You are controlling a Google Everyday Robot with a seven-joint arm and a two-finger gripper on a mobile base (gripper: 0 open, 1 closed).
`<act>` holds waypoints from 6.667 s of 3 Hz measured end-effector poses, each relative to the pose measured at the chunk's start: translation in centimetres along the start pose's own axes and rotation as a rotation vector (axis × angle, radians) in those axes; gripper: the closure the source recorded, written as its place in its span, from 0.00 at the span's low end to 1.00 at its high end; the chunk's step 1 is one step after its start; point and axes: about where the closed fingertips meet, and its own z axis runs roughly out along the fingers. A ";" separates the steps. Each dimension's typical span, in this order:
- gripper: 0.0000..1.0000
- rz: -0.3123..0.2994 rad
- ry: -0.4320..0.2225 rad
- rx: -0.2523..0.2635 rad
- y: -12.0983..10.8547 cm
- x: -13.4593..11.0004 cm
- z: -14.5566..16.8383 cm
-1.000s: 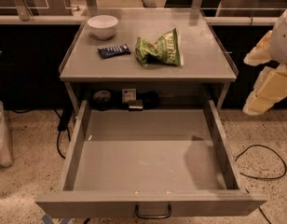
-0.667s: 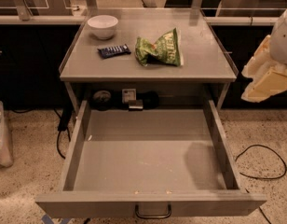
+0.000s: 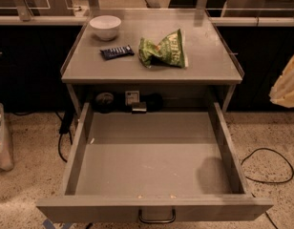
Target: Close top drawer
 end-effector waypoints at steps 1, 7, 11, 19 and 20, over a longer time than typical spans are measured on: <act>1.00 -0.003 0.015 -0.019 1.0 1.3 0.2; 1.00 -0.076 0.023 -0.214 11.6 9.2 5.9; 1.00 -0.238 -0.111 -0.363 20.5 5.0 15.5; 1.00 -0.335 -0.128 -0.405 22.3 1.1 28.4; 1.00 -0.338 -0.117 -0.407 22.2 0.8 29.9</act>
Offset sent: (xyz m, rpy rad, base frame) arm -0.0229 -0.0386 -0.0694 -0.0614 0.0450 0.1171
